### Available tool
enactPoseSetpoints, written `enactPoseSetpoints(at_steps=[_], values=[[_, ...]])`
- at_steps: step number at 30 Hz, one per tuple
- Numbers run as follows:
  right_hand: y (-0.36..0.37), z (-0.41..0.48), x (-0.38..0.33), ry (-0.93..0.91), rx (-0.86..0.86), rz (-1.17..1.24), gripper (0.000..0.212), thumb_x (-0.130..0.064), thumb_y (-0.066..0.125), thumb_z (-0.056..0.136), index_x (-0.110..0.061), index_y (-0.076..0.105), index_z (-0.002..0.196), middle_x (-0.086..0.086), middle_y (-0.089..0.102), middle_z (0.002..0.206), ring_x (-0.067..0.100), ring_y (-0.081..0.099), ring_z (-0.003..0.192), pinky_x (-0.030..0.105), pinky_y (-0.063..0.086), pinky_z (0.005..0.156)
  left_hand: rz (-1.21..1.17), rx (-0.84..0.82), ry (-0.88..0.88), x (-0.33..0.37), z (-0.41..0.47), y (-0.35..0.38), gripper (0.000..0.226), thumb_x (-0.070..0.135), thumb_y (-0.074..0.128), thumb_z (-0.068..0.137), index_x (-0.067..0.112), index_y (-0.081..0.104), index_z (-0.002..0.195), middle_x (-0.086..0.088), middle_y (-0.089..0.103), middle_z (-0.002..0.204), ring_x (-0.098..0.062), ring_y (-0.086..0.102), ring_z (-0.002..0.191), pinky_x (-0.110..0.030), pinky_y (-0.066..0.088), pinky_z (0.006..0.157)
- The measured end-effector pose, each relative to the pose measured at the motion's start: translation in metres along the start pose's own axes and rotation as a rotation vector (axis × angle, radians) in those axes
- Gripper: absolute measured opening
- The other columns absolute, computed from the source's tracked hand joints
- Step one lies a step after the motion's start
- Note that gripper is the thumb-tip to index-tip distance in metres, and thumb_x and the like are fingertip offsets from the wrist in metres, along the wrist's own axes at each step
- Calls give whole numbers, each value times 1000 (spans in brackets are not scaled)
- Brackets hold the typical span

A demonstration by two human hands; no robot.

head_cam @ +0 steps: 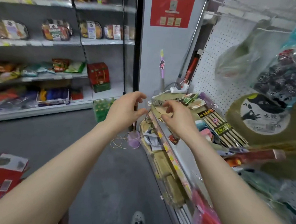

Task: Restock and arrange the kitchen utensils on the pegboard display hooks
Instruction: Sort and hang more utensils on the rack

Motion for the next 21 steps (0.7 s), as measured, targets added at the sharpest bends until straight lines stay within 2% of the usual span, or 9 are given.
enactPoseSetpoints(at_steps=[3, 6, 11, 13, 17, 21], values=[[19, 63, 5, -12, -7, 11, 35, -25, 67, 87, -26, 62, 121, -3, 67, 108, 18, 63, 97, 38, 52, 85, 18, -24, -10, -27, 53, 9, 43, 39, 72, 82, 28, 57, 120, 15, 57, 101, -6, 57, 88, -25, 46, 79], [31, 123, 10, -2, -30, 15, 33, -27, 67, 88, -27, 61, 121, -4, 66, 106, 18, 62, 95, 34, 50, 83, 45, -62, -7, -52, 105, 18, 44, 42, 71, 82, 30, 56, 121, 14, 59, 104, -8, 60, 93, -31, 50, 82], [44, 208, 19, 0, -12, 10, 32, -24, 66, 87, -27, 60, 119, -4, 62, 103, 15, 56, 82, 31, 45, 72, 55, -72, 19, -87, 183, 28, 43, 41, 70, 83, 28, 56, 122, 10, 60, 107, -10, 58, 94, -32, 49, 82], [52, 235, 24, 27, -19, -7, 33, -23, 65, 88, -27, 60, 120, -5, 62, 103, 14, 56, 85, 29, 41, 71, 59, -75, 49, -103, 212, 35, 42, 40, 70, 83, 27, 56, 121, 11, 60, 105, -10, 58, 92, -31, 48, 80], [73, 288, 33, 84, 23, -26, 34, -22, 65, 87, -27, 61, 120, -3, 64, 104, 18, 60, 94, 29, 42, 74, 34, -123, 109, -140, 272, 57, 41, 39, 70, 83, 27, 57, 120, 13, 57, 103, -7, 58, 90, -27, 47, 77], [97, 329, 35, 205, 52, -15, 32, -23, 66, 88, -25, 61, 120, -4, 64, 104, 14, 56, 87, 28, 40, 72, -1, -215, 172, -174, 329, 76, 39, 38, 69, 84, 28, 57, 120, 13, 59, 105, -8, 59, 92, -27, 47, 78]])
Point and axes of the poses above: each hand's wrist, its own z-axis towards the middle knuckle, its own y-axis out of the palm, x = y × z, the point moved 2 cm from there along z, towards the middle knuckle
